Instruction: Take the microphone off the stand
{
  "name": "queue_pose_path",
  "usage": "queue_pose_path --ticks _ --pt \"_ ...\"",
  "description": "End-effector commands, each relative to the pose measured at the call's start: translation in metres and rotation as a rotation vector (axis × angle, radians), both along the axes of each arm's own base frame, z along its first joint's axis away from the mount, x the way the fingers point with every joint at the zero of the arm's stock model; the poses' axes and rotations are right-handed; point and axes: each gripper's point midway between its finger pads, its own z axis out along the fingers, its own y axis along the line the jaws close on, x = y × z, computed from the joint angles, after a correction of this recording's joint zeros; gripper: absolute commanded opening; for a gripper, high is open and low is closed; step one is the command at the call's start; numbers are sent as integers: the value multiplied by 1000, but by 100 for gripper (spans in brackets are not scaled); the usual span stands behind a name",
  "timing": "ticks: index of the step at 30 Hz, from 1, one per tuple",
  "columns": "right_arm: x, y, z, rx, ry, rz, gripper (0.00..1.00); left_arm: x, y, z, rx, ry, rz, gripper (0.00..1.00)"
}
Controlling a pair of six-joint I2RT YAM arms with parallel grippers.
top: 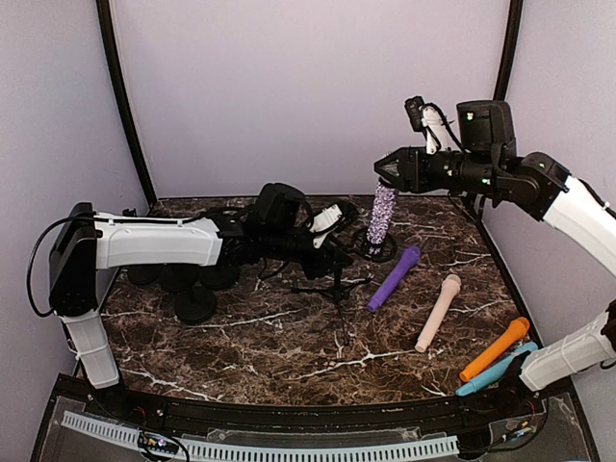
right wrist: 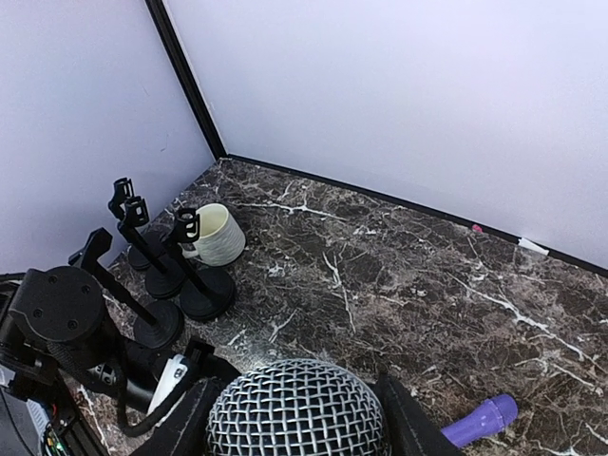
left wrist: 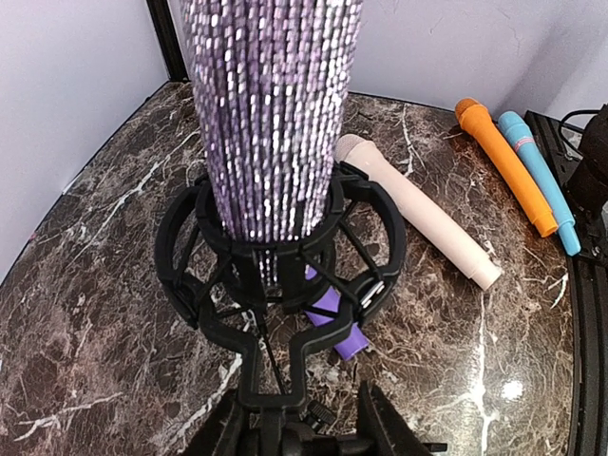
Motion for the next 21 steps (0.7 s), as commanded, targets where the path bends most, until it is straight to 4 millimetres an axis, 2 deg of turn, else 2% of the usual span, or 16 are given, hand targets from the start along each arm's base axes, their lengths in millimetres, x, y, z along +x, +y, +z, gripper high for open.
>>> queue_pose_path --ticks 1,8,12,15,21 --pt "-18 -10 97 202 -204 5 6 8 16 -38 135 36 75 0" --pt "-26 -35 117 210 -232 -66 5 29 29 -35 145 11 174 0" --pt "-25 -52 116 202 -227 -127 5 49 46 -33 147 -7 268 0" --pt "-17 -66 100 169 -184 -188 4 68 64 -30 146 -18 349 0" --pt "5 -100 44 178 -27 -304 2 108 104 -25 135 -35 502 0"
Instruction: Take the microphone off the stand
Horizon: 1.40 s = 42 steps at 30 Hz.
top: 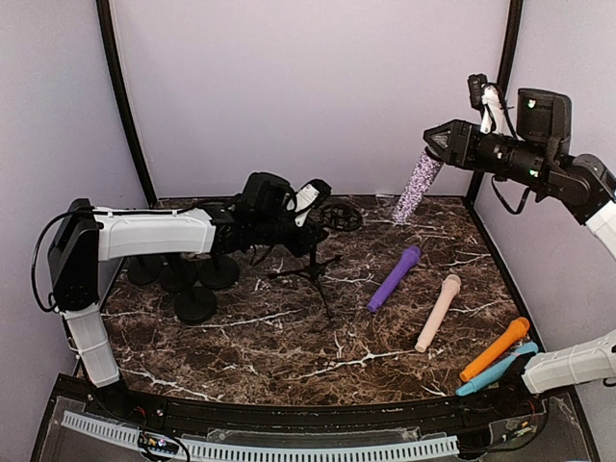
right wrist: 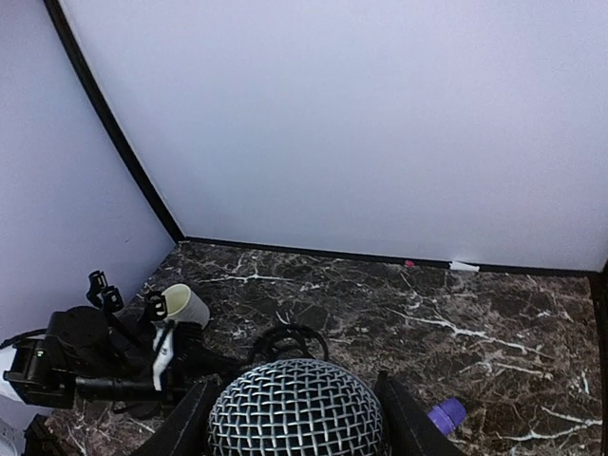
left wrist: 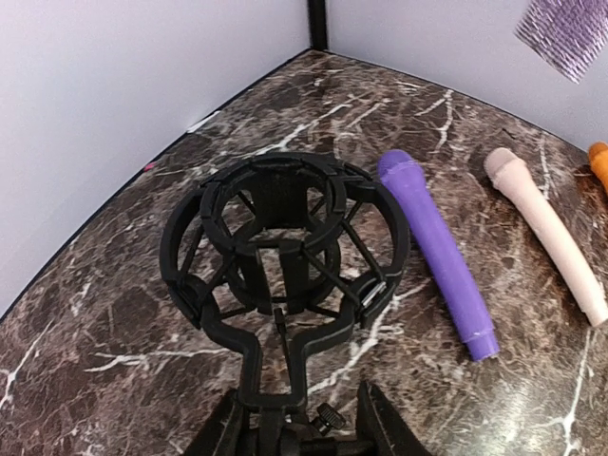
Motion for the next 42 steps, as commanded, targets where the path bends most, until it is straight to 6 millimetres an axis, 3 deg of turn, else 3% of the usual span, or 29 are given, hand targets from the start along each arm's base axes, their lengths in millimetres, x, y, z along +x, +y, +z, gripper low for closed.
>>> queue_pose_path --ticks 1,8,12,19,24,29,37,42 --pt "14 -29 -33 71 109 -96 1 42 61 -25 115 -1 215 0" --pt "25 -56 -103 212 315 -133 1 85 105 -17 31 19 378 0" --pt "27 -64 -143 283 447 -134 2 95 110 -17 15 27 393 5" --pt "24 -67 -217 442 661 -95 2 101 105 9 -14 0 383 54" --pt "33 -77 -248 464 707 -130 9 89 100 62 -119 -38 334 76" --pt "46 -86 -279 437 745 -174 20 61 109 114 -224 -73 296 82" --pt "75 -99 -321 330 782 -241 46 28 132 138 -246 -38 292 84" --pt "89 -108 -338 284 792 -289 58 20 151 145 -257 -36 324 85"
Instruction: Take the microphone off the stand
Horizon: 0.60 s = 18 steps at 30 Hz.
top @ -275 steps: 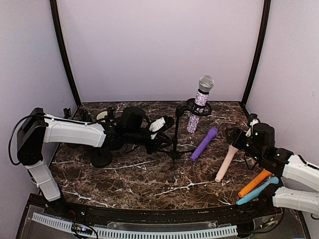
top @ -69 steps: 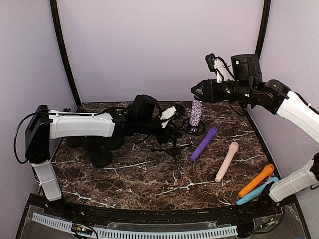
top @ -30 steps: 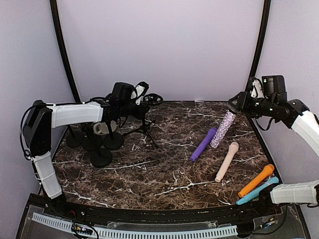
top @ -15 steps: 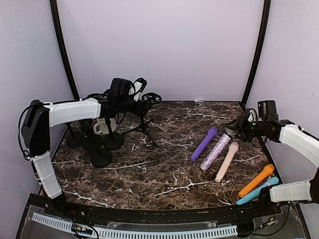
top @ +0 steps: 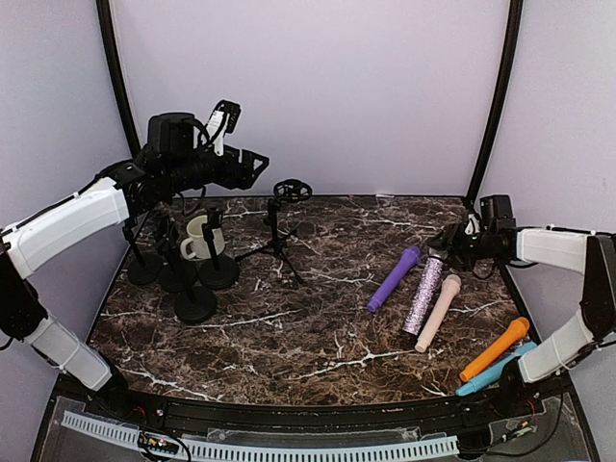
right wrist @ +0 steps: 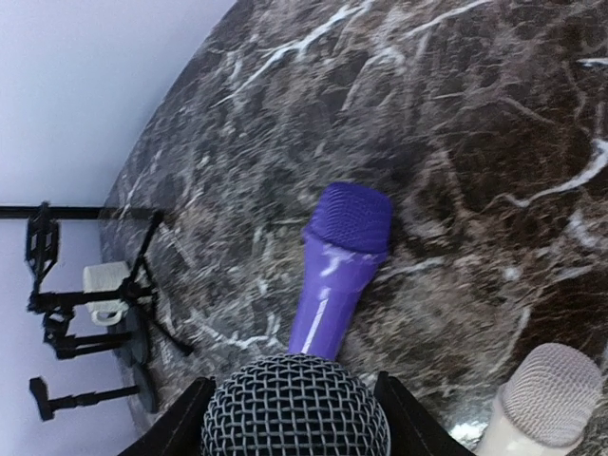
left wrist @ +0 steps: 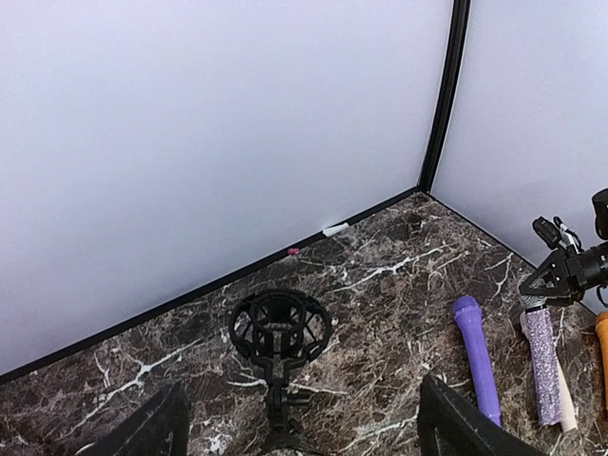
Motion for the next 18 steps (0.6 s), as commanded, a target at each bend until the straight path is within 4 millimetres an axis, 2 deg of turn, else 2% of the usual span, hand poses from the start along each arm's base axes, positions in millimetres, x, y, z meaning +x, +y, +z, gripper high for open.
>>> queue_pose_path --ticks 1,4,10,15,18 --pt "14 -19 -21 -134 -13 -18 59 -10 19 -20 19 78 24 85" --pt "19 -21 -29 -137 -1 -28 63 -12 28 -21 19 86 44 86" --pt "27 -21 -29 -135 -16 -36 69 -18 38 -20 14 96 59 86" --pt "31 -22 -19 -142 -49 -35 76 -18 52 -5 4 70 109 87" --pt "34 -23 -3 -154 -101 -32 82 -16 66 0 -15 80 131 89"
